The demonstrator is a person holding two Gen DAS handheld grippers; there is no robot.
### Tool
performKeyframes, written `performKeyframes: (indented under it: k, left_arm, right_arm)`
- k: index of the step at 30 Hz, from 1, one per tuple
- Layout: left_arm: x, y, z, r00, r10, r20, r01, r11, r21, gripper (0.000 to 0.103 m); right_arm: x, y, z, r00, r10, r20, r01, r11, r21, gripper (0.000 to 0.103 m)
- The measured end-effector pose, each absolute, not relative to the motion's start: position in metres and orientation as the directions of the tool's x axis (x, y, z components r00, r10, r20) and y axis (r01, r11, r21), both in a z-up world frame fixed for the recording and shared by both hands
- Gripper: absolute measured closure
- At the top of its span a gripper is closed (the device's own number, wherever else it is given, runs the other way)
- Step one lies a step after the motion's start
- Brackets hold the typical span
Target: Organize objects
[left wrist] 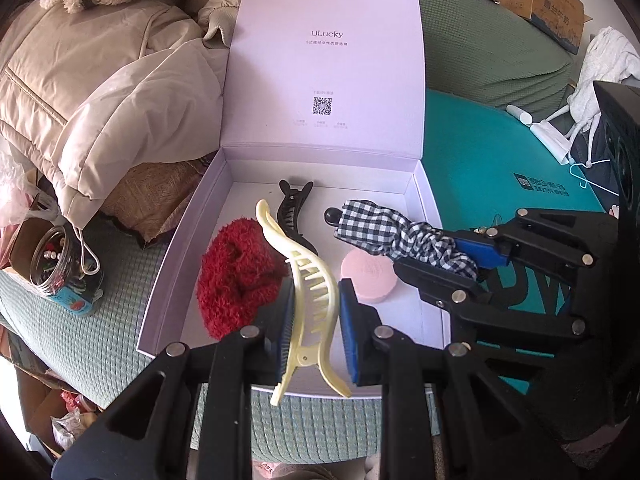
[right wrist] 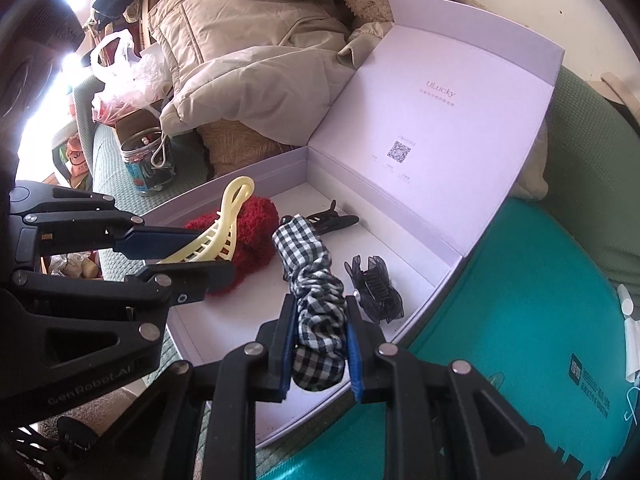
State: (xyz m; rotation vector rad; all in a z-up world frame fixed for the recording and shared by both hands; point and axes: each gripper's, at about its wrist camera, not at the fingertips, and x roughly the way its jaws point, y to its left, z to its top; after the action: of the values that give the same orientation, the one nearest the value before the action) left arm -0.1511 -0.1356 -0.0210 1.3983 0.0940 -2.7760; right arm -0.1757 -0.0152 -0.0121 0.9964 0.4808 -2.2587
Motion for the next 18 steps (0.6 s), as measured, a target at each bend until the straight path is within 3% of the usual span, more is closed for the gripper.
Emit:
performKeyframes:
  k: [18]
  left_arm:
    - [-0.206,-0.159,-0.042,-0.578,0.002,-0.816,0.048,-0.998,-0.036,0.083]
  right_arm:
    - [-0.215,-0.026,-0.027,-0.529,-0.357,-0.770,0.651,-0.753,-0.099,0.082]
